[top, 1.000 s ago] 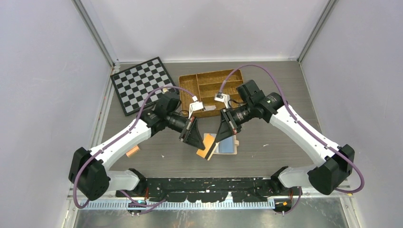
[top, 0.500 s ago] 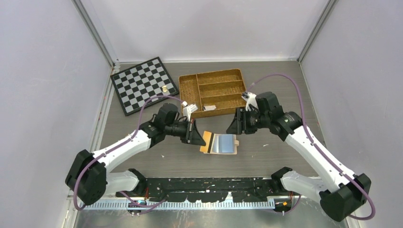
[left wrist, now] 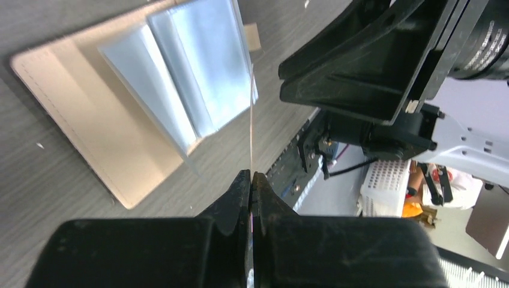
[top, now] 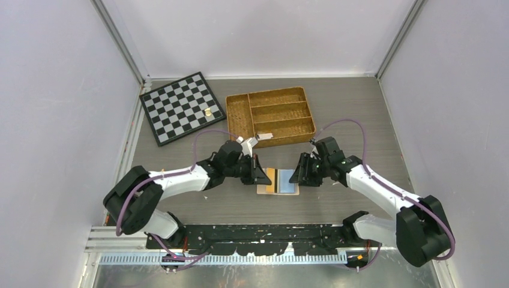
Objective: Put the credit cards into the card holder
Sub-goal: Insert the credit card into the card holder.
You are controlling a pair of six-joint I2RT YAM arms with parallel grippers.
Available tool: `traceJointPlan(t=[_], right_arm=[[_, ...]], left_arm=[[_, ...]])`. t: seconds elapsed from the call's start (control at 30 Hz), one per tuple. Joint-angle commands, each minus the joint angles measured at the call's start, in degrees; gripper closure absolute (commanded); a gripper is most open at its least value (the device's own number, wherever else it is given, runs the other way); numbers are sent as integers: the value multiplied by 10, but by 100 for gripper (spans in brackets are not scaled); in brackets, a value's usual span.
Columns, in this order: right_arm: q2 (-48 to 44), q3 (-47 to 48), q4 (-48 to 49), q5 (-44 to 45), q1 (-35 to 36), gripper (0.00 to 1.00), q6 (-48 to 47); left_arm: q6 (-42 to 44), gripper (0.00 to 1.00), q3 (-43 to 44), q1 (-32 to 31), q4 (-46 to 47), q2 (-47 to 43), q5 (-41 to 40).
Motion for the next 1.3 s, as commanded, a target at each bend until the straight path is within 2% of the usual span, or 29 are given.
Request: traceJointPlan(t=[0.0,0.13,0.37,0.7,1.13,1.27], right_arm=[[17,-6,65,21,-3,51,6],[40,-15,68,34,-6,50,-4],[75,-27,95,30,-8,51,-9],[98,-35,120,9,-8,64,-4],[52,-11,55,26,-8,59,-14],[58,-14,65,14,-8,64,-13]], left_arm=[[3,100,28,1,46,28,-34],[-3,100,30,1,68,68,-24],[0,100,19,1,72,84,-42],[14,100,7,1,55,95,-63],[17,100,-5,1,47,88,-79],[16,100,-5,1,54,97,-73]])
